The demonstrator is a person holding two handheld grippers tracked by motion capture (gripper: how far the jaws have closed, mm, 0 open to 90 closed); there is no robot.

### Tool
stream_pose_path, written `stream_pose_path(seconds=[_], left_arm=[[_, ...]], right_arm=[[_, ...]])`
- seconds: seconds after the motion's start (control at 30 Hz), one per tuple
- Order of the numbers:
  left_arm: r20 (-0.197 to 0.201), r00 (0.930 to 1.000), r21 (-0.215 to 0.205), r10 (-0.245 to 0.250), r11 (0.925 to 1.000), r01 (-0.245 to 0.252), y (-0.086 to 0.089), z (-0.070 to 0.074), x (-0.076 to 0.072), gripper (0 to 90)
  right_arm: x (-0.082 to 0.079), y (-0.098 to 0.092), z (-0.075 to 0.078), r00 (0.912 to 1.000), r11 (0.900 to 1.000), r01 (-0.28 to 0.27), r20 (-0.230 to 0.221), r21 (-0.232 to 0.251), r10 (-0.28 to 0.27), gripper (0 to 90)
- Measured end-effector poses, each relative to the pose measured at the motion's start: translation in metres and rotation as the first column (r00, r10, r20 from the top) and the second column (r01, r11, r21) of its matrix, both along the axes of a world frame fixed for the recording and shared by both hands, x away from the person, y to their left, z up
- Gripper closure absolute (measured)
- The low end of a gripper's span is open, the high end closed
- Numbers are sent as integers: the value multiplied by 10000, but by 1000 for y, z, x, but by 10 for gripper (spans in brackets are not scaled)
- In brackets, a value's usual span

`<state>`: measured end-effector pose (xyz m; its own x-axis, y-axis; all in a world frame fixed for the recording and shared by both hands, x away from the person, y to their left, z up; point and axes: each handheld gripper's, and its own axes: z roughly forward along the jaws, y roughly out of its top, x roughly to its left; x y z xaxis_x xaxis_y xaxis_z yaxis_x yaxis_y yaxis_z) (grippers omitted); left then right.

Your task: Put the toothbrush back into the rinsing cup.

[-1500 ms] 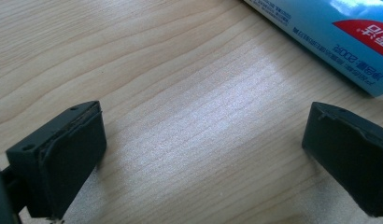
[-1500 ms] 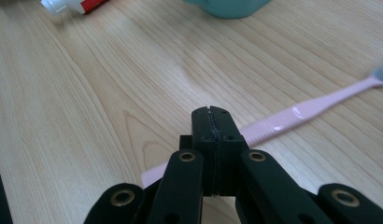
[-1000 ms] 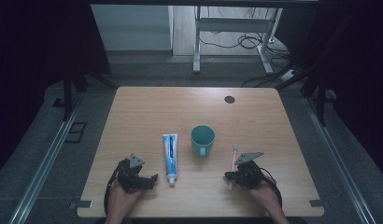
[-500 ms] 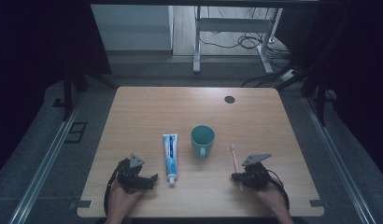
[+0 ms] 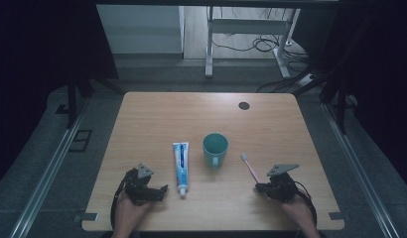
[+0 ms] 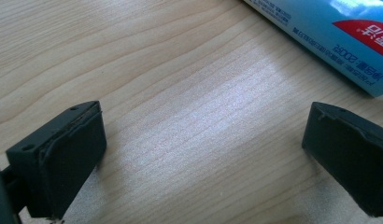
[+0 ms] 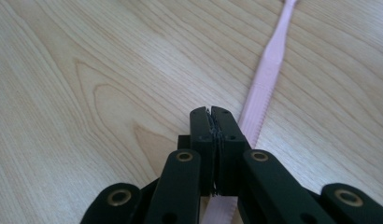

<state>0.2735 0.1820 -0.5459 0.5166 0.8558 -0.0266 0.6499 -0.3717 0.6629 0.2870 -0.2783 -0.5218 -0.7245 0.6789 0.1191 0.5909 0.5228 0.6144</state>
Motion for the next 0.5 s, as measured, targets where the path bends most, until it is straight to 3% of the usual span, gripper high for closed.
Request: stream_pose_path(seconds=[0.2, 0.3, 0.5], left_arm=[[2, 10000, 5, 2, 10000, -2, 0, 0, 0, 0], [1, 10000, 6, 2, 10000, -2, 0, 0, 0, 0], [-1, 10000, 3, 2, 10000, -2, 0, 0, 0, 0]], right_arm=[[0, 1, 0, 10000, 10000, -61, 2, 42, 61, 865], [-1, 0, 8, 9998, 10000, -91, 173, 7, 90, 826], [2, -13, 17, 9994, 9993, 328, 136, -185, -326, 752]])
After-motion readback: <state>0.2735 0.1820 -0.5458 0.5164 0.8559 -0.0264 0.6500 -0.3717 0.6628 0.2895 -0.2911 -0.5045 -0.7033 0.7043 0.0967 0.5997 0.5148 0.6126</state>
